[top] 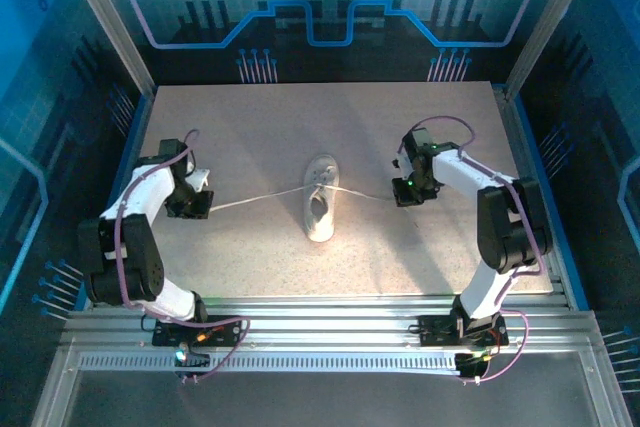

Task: Tie the shoes

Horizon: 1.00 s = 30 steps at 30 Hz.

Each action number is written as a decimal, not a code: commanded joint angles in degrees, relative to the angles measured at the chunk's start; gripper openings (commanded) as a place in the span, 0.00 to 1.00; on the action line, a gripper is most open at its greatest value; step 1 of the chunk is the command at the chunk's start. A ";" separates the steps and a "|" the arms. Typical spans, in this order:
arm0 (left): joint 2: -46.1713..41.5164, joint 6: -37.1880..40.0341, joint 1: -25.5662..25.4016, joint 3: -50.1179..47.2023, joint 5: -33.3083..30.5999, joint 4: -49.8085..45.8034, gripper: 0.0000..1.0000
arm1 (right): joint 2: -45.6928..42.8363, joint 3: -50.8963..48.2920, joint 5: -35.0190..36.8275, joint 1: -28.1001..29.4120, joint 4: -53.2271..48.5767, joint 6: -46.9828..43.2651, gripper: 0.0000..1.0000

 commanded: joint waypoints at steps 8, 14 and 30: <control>-3.49 3.45 0.05 2.26 -3.06 -0.89 0.46 | -7.97 -1.72 -1.77 0.41 1.95 1.09 0.43; -4.57 7.76 -8.00 7.77 5.82 -1.59 0.51 | -11.18 -0.66 -0.94 3.72 3.13 -1.07 0.46; 16.75 26.27 -32.12 13.76 -4.11 8.20 0.59 | -9.46 -0.25 -1.88 14.08 13.91 0.50 0.45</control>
